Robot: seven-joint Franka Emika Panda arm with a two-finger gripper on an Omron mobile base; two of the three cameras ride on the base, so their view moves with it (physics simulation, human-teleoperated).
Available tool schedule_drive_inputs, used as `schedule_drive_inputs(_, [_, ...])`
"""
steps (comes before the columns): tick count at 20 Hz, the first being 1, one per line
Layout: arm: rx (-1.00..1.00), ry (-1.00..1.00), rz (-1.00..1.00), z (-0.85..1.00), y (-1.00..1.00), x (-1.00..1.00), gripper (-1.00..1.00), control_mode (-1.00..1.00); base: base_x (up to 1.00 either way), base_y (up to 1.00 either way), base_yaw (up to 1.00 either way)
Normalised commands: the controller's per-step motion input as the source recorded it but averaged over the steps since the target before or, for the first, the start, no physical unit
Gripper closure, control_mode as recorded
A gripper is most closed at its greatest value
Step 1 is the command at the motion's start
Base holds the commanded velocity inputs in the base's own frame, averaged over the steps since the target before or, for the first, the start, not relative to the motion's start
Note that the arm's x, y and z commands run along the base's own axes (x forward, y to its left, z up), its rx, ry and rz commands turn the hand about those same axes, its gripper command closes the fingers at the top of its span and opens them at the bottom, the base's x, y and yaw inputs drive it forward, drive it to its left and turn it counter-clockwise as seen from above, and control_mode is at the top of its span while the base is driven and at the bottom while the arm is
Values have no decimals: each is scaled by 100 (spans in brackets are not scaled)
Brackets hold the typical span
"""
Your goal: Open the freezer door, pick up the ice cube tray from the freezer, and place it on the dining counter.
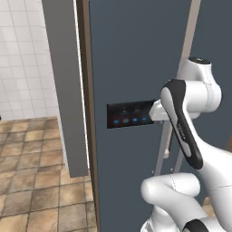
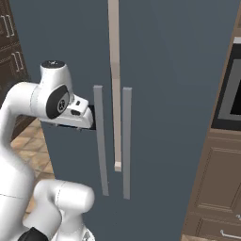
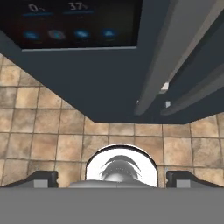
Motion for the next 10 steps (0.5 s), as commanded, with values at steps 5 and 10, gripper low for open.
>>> schedule_drive_inputs(5, [-2,0,0,-17,-10,-22,-100,-100,0,0,0])
schedule_drive_inputs(10, [0,0,0,0,0,0,-100,100,-2,-31,0])
